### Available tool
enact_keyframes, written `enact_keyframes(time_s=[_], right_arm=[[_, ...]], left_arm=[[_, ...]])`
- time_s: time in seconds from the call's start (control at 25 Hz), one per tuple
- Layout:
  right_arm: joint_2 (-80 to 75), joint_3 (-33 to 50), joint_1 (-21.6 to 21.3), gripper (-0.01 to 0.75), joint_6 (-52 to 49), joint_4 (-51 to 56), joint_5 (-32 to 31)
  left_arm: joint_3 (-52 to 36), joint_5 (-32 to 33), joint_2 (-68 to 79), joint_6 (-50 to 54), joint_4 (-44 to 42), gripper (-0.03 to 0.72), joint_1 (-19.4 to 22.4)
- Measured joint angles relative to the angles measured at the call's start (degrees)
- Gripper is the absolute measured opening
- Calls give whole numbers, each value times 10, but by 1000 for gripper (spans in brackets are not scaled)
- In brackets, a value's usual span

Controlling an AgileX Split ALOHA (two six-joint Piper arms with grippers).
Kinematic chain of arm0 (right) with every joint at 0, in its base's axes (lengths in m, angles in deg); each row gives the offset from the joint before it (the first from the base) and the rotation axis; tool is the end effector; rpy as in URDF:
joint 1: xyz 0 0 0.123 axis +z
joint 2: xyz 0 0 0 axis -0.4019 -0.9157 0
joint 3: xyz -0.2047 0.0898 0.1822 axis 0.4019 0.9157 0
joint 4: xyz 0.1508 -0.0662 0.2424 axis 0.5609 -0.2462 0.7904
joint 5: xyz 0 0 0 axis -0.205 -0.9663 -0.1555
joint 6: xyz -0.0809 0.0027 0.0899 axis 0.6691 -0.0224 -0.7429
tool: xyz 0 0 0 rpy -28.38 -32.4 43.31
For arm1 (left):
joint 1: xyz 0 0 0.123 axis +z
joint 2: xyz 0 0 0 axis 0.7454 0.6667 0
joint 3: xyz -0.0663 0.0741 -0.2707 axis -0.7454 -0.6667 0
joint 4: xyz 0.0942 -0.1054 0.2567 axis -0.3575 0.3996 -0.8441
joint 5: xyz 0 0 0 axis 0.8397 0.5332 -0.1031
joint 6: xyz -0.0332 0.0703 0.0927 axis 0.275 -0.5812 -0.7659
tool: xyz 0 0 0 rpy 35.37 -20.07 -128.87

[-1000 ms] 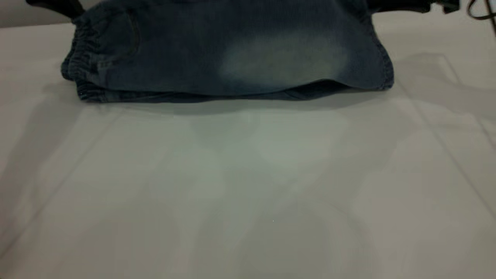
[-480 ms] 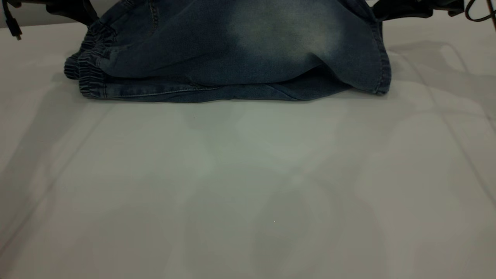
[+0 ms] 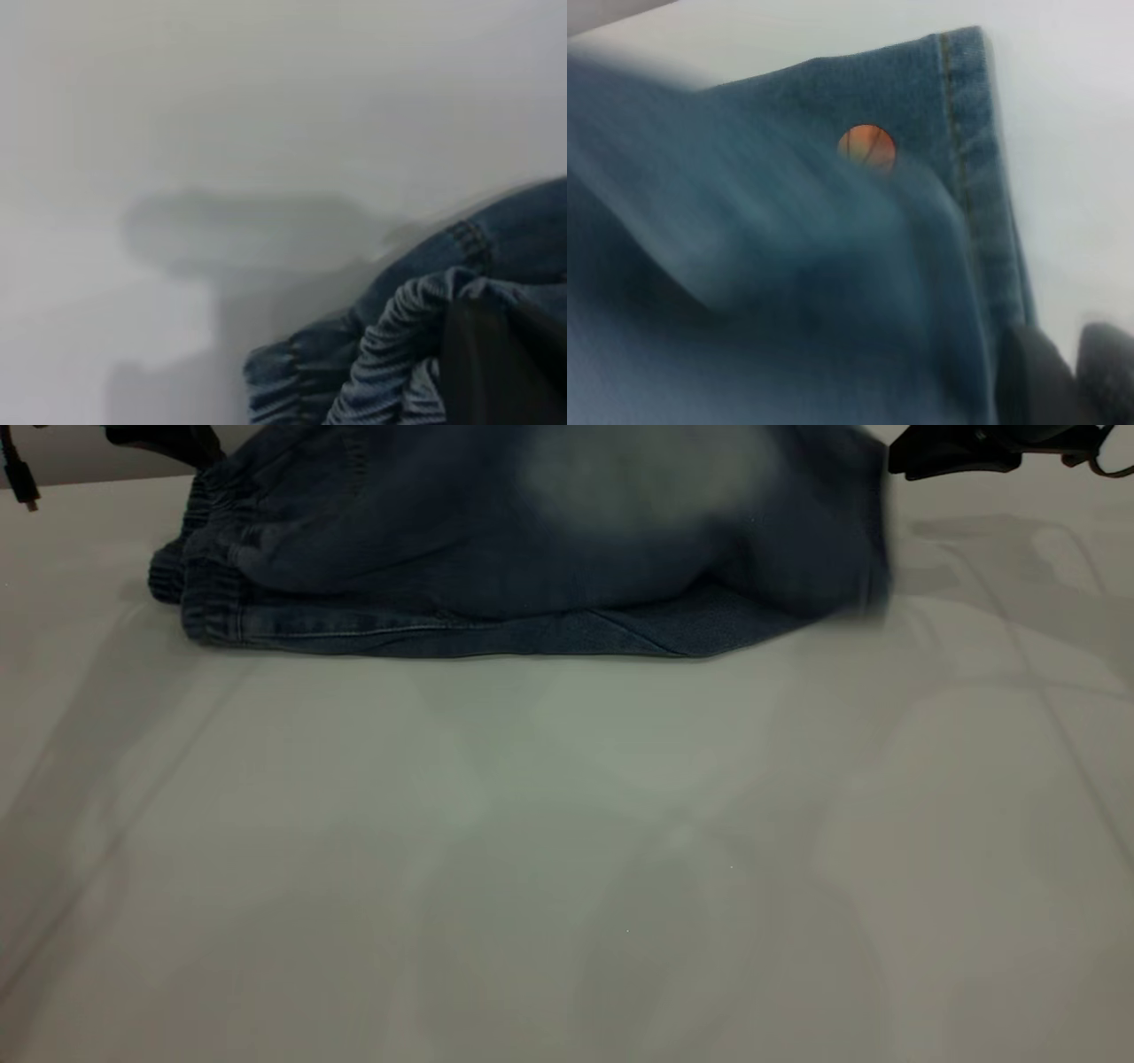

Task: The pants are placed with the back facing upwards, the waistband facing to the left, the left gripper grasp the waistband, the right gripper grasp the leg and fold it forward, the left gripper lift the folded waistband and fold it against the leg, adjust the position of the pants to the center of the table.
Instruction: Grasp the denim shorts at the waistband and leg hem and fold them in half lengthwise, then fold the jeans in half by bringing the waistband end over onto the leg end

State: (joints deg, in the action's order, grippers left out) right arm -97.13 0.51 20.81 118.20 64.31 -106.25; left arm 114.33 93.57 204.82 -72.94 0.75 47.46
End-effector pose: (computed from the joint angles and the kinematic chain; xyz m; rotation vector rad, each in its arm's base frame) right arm 0.4962 0.0311 0.0432 0.0562 2.4300 0.6440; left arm 0.5292 -0.0161 0.0852 -0.0634 2.5223 -0.1375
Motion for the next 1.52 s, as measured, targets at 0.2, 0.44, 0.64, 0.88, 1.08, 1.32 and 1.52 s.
enact_keyframes(time_s=[0.2,0.44,0.64,0.88,1.08,1.32,1.52], right_arm=[[0,0,0,267,0,1,-14],[0,0,0,440,-4,4,-26],[1,-2,1,456,-4,4,-48],[11,-22,1,456,-15,-2,-79],[24,-52,1,456,-68,-68,-91],[26,-111,22,456,-177,-193,-96],[26,-147,54,456,-273,-304,-105]], left_arm=[[0,0,1,-27,1,134,0],[0,-2,0,-27,2,365,0],[1,-11,-16,-26,2,486,0],[17,70,-51,-6,2,501,7],[17,156,-65,-6,-3,503,39],[16,227,-45,-8,-5,503,64],[16,196,-6,-12,-2,503,63]])
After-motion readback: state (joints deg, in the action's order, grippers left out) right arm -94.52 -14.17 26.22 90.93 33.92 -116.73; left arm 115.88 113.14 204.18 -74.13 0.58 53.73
